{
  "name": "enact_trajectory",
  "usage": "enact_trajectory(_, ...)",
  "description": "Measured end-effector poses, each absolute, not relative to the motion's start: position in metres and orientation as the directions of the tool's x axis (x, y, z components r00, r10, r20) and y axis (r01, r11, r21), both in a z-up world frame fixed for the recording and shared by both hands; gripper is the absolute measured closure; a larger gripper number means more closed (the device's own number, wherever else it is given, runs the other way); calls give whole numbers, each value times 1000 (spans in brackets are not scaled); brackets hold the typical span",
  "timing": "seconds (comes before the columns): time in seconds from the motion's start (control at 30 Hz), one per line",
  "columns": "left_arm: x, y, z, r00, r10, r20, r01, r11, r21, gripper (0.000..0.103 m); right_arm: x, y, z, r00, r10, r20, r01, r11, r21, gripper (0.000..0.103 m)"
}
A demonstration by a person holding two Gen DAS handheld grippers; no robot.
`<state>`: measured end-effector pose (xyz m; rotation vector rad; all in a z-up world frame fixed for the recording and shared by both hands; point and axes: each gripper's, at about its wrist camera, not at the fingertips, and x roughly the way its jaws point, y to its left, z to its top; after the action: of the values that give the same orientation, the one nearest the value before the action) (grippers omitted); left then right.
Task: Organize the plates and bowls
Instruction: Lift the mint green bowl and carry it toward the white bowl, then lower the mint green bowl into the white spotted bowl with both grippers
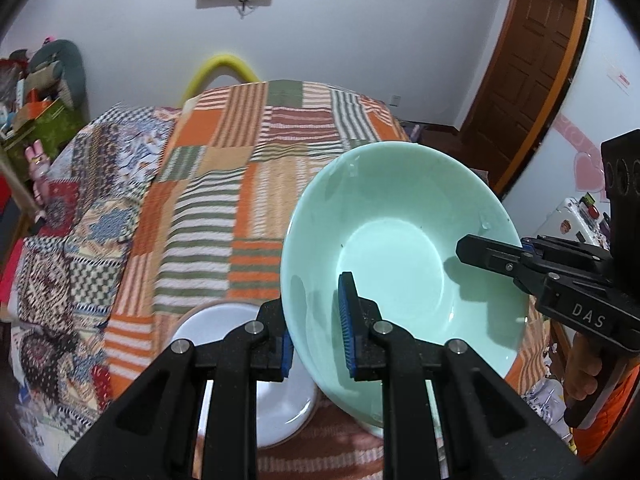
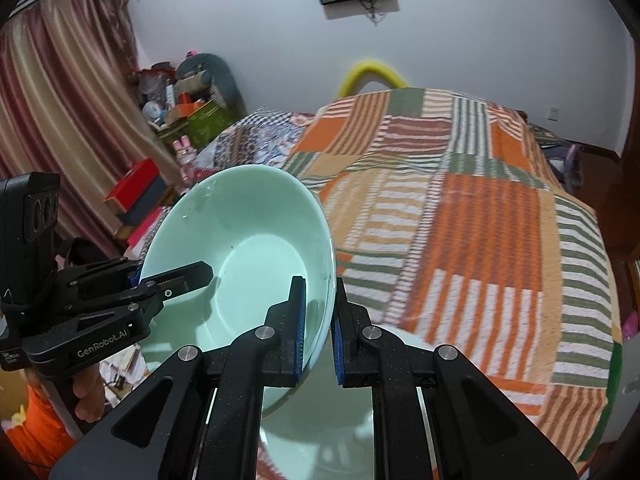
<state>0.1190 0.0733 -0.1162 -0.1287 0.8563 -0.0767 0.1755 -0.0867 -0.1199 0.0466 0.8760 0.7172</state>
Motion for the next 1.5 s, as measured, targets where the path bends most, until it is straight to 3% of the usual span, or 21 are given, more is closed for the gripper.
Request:
enact_trajectory(0.97, 84, 178, -213, 553, -96, -827, -163, 962, -220, 84, 150, 19, -195, 209, 561, -801, -599, 721, 349, 93)
enact_trajectory(1.5, 90, 191, -242, 530, -10, -848, -192, 973, -131, 84, 156, 34, -211, 186, 526, -830, -604, 727, 326, 93)
